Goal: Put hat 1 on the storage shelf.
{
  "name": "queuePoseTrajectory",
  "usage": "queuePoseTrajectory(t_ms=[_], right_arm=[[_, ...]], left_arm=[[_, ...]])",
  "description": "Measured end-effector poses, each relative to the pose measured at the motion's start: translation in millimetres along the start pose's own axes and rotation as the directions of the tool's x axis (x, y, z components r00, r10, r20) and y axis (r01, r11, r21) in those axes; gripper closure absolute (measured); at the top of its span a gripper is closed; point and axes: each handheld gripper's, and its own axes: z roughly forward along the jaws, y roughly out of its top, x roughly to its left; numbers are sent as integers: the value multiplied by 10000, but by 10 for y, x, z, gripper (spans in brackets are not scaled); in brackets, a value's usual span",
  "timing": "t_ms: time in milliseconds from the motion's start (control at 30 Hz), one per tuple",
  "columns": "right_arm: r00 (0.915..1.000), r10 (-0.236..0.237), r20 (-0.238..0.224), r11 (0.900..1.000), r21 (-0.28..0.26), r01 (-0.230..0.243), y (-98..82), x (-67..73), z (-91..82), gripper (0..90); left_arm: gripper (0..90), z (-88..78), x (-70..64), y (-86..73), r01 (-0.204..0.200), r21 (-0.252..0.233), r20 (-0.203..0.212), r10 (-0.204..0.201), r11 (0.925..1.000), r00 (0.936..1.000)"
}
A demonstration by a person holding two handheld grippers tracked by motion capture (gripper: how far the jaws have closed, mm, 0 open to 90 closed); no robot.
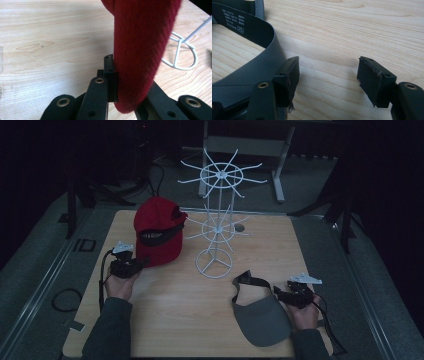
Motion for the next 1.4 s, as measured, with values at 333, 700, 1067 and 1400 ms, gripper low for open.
queuePoseTrajectory(t_ms=[333,700,1067,1400], right_arm=[[10000,-1,2,10000,0,1,0,0,0,343],[10000,-4,3,10000,0,4,0,0,0,343],[10000,-2,4,10000,1,2,0,1,0,343],[10000,-5,4,10000,1,5,0,0,0,343]], left_arm=[[861,-106,40,85,-101,-310,-179,95,9995,9998],[861,-204,40,155,-217,-612,-302,199,9979,9993],[861,-307,5,215,-276,-958,-468,232,9950,9986],[860,-400,-3,273,-261,-1249,-632,183,9918,9978]])
